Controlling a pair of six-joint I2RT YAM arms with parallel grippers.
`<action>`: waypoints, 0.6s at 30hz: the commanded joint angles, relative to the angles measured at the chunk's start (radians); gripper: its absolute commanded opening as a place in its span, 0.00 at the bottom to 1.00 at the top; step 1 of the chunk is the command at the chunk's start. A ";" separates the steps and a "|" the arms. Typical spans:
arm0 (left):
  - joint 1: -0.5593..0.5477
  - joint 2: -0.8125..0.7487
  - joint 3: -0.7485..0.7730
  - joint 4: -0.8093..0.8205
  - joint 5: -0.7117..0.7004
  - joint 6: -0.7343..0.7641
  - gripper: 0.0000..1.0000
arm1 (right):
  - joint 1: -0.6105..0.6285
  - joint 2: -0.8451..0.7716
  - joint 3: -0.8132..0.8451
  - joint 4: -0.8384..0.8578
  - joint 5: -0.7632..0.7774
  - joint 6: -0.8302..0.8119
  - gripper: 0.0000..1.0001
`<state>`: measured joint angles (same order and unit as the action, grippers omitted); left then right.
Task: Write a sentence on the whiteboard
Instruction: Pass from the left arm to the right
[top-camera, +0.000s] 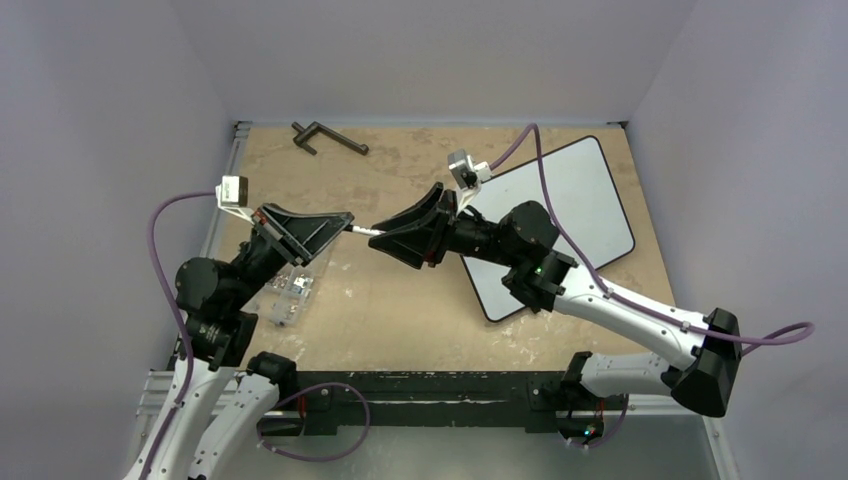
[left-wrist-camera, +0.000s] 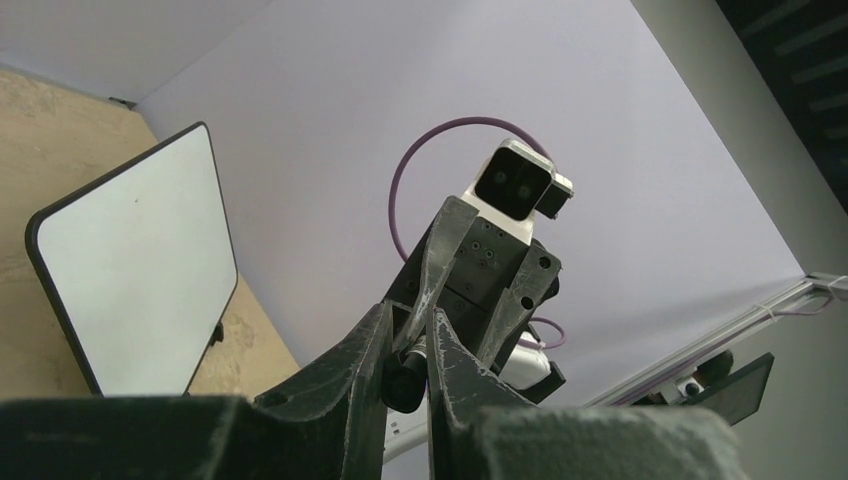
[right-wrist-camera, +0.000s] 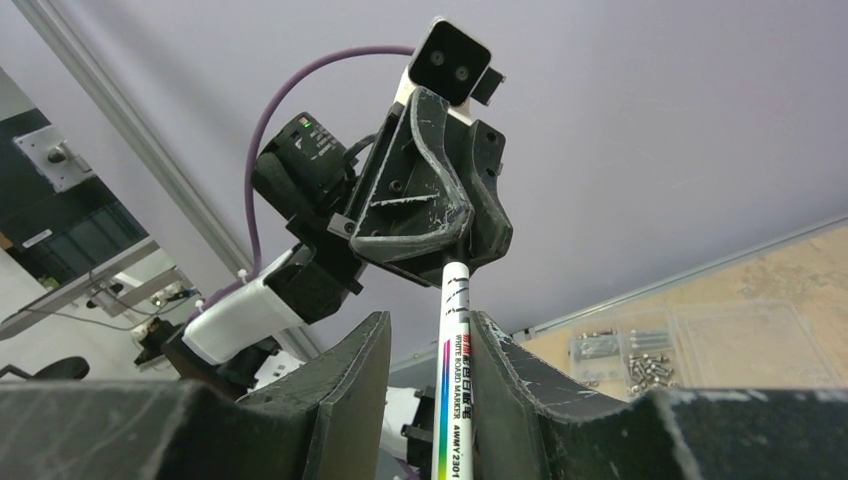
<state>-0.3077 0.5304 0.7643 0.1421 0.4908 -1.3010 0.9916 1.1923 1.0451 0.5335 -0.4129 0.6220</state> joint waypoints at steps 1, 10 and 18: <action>0.024 0.013 -0.056 -0.021 -0.092 0.006 0.00 | 0.012 -0.007 0.073 0.176 -0.059 0.020 0.34; 0.024 0.001 -0.086 0.008 -0.109 -0.007 0.00 | 0.012 0.037 0.100 0.179 -0.035 0.016 0.34; 0.024 0.000 -0.098 0.034 -0.108 -0.021 0.00 | 0.012 0.079 0.134 0.178 -0.032 0.019 0.33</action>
<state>-0.2943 0.5148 0.7006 0.2169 0.4046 -1.3495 0.9810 1.2762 1.0924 0.5743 -0.4026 0.6220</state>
